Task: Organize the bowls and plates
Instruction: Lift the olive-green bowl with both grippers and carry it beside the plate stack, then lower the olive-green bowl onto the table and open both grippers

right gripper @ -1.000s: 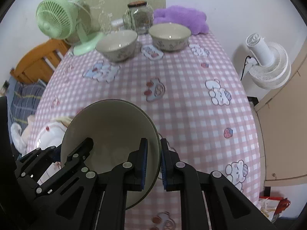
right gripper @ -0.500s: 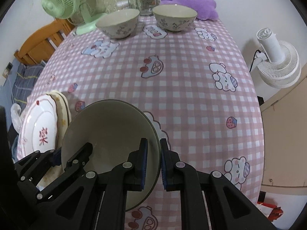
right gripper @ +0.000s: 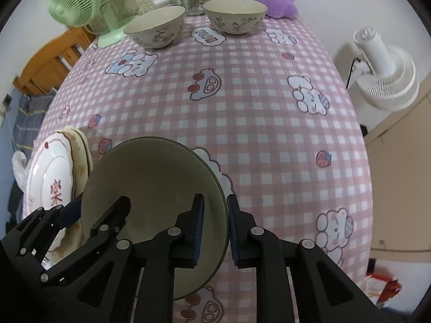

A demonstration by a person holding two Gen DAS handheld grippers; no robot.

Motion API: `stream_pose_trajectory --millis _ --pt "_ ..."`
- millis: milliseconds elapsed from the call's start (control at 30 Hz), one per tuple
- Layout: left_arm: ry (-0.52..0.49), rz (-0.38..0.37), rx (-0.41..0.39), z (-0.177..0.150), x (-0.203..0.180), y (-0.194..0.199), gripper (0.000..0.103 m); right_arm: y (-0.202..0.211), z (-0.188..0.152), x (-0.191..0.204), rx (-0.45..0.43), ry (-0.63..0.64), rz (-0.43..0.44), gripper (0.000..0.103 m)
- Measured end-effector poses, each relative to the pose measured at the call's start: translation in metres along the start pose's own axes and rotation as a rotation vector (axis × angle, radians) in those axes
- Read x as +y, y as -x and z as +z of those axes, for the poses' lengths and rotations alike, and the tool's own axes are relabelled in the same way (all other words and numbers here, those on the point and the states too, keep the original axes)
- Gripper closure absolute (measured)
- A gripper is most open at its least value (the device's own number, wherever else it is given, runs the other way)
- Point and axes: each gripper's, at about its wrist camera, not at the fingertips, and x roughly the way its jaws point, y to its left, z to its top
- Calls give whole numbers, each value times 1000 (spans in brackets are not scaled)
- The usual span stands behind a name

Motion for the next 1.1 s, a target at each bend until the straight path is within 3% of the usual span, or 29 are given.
stream_pose_trajectory --millis 167,200,233,333,767,1100 --pt "1 -38 29 0 4 1 48 2 -1 -1 20 -18 6 80" --pt "-10 -52 33 0 5 3 43 2 -1 -2 23 -28 10 77" --pt "-14 -67 31 1 5 5 32 4 -2 -2 24 -40 12 67" --pt "-29 -69 -11 4 8 19 20 14 -4 -3 -7 -69 36 33" --pt "-101 -94 -138 35 32 58 16 65 10 20 -155 -142 19 31" --pt "-118 -101 -216 87 41 74 16 96 55 41 -260 -125 -76 30"
